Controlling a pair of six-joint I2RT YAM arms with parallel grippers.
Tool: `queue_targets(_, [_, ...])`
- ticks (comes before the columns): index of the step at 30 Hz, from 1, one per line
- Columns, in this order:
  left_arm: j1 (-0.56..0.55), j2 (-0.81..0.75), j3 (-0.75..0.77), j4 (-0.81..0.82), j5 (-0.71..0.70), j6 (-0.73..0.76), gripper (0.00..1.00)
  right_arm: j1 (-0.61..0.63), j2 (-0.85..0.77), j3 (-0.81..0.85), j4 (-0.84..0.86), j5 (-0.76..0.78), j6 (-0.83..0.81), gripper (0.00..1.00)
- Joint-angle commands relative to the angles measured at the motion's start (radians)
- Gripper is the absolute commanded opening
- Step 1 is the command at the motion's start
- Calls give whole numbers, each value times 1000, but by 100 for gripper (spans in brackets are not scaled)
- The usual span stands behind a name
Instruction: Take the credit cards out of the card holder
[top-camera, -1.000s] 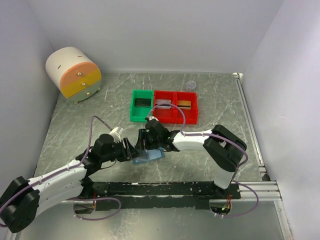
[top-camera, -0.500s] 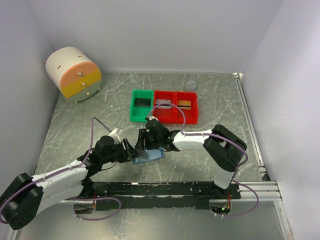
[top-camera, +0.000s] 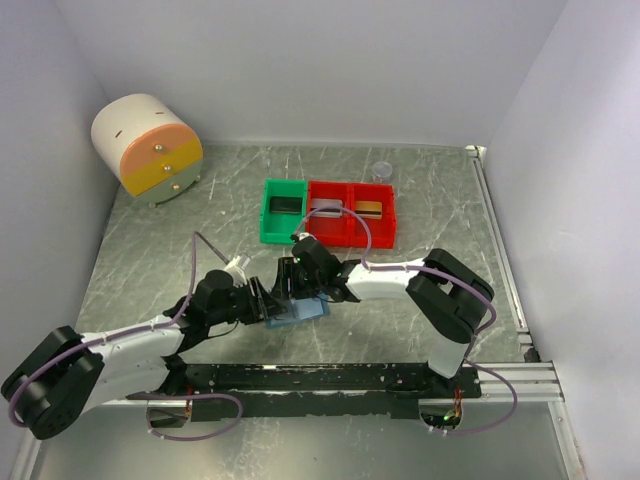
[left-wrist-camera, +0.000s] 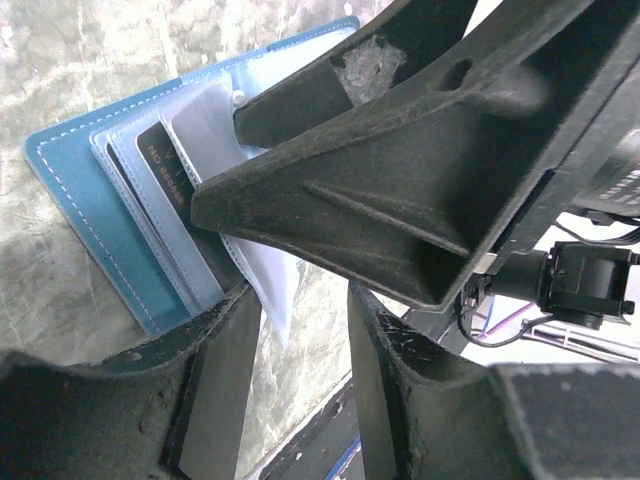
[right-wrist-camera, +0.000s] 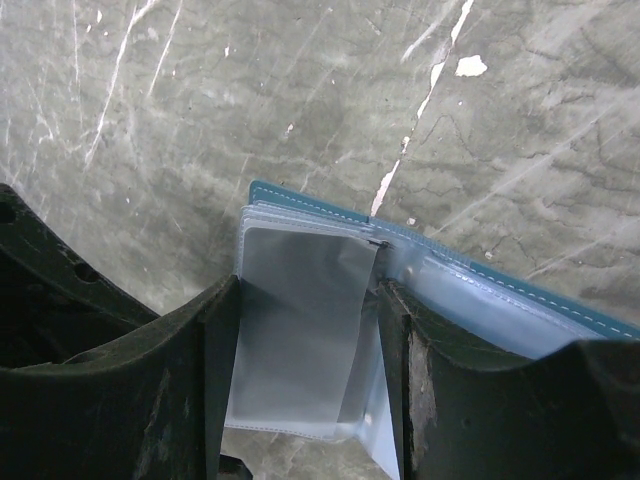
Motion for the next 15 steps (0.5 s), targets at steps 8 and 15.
queue_targets(8, [-23,19,58,28,-17,46,44,-5,-51,17,-78,-54,-11,62])
queue_targets(15, [-27,62,69,73,5,45,48,-62,-136,29,-137,4,-13,70])
